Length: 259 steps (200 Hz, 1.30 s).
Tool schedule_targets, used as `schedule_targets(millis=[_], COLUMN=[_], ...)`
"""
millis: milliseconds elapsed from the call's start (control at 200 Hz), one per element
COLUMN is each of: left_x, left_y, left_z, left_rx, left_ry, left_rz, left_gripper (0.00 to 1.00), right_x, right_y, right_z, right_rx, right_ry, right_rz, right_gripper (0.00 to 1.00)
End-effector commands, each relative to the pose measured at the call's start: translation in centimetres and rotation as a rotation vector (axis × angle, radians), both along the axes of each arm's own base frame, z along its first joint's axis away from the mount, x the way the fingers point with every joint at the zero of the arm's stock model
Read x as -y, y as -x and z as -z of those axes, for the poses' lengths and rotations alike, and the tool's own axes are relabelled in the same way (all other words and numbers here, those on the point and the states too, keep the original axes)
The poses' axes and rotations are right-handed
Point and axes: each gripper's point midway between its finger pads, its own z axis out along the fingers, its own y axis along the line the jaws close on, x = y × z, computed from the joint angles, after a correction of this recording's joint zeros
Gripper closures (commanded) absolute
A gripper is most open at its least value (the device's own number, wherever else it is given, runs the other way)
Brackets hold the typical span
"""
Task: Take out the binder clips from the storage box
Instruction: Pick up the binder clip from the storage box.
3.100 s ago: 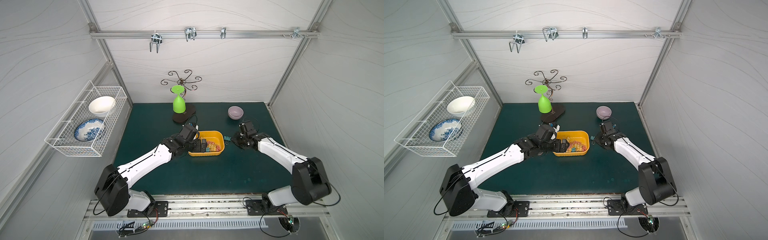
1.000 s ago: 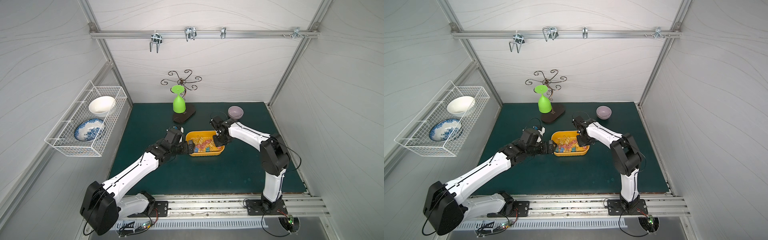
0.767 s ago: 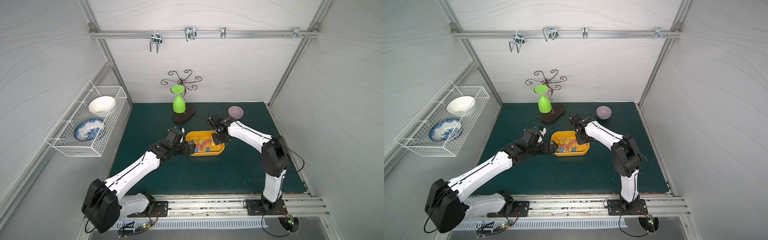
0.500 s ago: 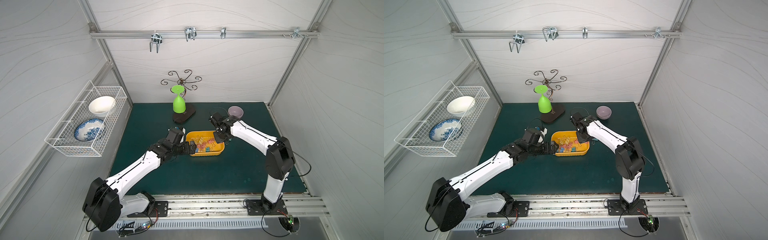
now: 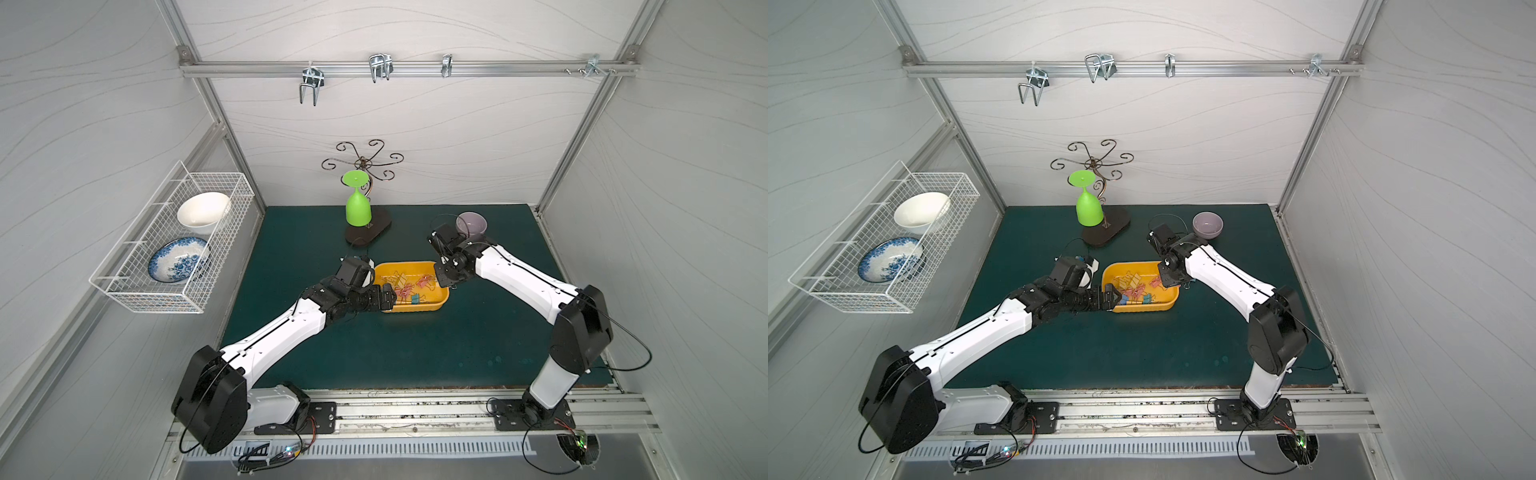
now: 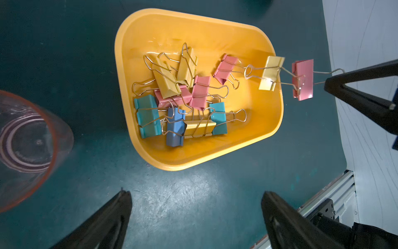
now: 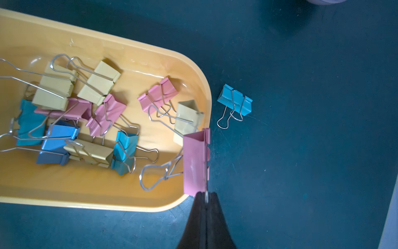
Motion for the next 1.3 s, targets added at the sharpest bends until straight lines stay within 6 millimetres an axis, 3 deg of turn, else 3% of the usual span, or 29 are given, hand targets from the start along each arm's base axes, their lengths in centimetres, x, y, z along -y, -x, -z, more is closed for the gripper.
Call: schedule_targets(millis=[0,260,450,625,740,865,1156,1291], left_x=[1.1,1.7,1.9,1.6,1.3,0.9,-1.3,-2.4], left_y=[-1.3,-1.7,-1.9,-1.8,-1.7,-1.8,-1.5,-1.4], left_z=[-1.9,-2.0,-2.0,-1.9,-1.7,-1.7,-1.9,-2.1], left_rx=[0.047,0.044,0.038,0.041,0.041,0.046,0.087,0.116], left_ry=[0.049,0.059,0.061,0.048,0.034,0.016,-0.017,-0.034], left_rz=[0.010,0.017,0.022,0.013,0.008,0.000,-0.093,-0.130], left_gripper=[0.02,0.02,0.02,0.02,0.02,0.02,0.02,0.02], right_x=[0.2,0.8,0.0,0.3,0.4,0.3,-1.8,-2.4], right_y=[-0.2,-0.2,-0.3,-0.5,-0.6,-1.1,-1.8,-2.0], right_z=[-1.6,-2.5,-1.4,1.2,1.6,0.9,-1.6,-1.7], right_rx=[0.040,0.054,0.002,-0.025,0.007,0.078,0.300,0.349], right_ry=[-0.097,-0.301,-0.295,0.042,0.293,0.521,0.781,0.849], right_rz=[0.041,0.087,0.054,-0.025,-0.119,-0.187,-0.271,-0.306], right_gripper=[1.00,1.00,1.00,1.00,1.00,1.00,1.00,1.00])
